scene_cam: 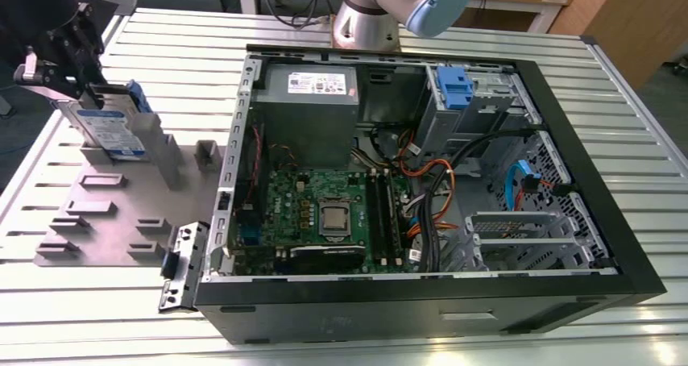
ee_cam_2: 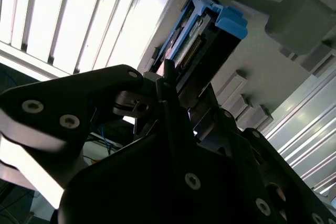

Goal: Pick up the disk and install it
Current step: 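Pick up the disk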

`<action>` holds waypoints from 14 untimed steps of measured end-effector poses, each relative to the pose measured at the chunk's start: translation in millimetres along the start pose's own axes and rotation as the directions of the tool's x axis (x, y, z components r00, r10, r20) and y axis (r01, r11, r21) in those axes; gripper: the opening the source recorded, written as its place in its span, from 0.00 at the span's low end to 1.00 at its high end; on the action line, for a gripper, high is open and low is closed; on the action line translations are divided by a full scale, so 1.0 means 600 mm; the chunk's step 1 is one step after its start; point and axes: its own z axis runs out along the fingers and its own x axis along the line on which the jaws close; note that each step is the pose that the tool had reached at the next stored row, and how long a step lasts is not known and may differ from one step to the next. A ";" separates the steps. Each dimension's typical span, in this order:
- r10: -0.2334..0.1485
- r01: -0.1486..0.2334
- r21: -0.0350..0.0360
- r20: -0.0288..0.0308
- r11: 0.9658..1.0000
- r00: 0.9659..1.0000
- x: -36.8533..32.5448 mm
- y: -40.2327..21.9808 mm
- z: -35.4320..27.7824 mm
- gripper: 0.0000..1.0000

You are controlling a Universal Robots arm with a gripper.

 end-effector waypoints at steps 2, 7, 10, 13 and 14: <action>0.000 0.000 0.000 0.000 1.000 1.000 0.000 0.000 0.000 0.35; 0.000 0.000 0.000 0.000 1.000 1.000 0.000 0.000 -0.001 0.35; 0.000 0.000 0.000 -0.002 1.000 1.000 0.000 0.000 -0.001 0.35; 0.000 0.000 0.000 -0.003 1.000 1.000 0.000 0.000 -0.001 0.35; 0.000 0.000 0.000 -0.004 1.000 1.000 0.000 0.000 -0.001 0.35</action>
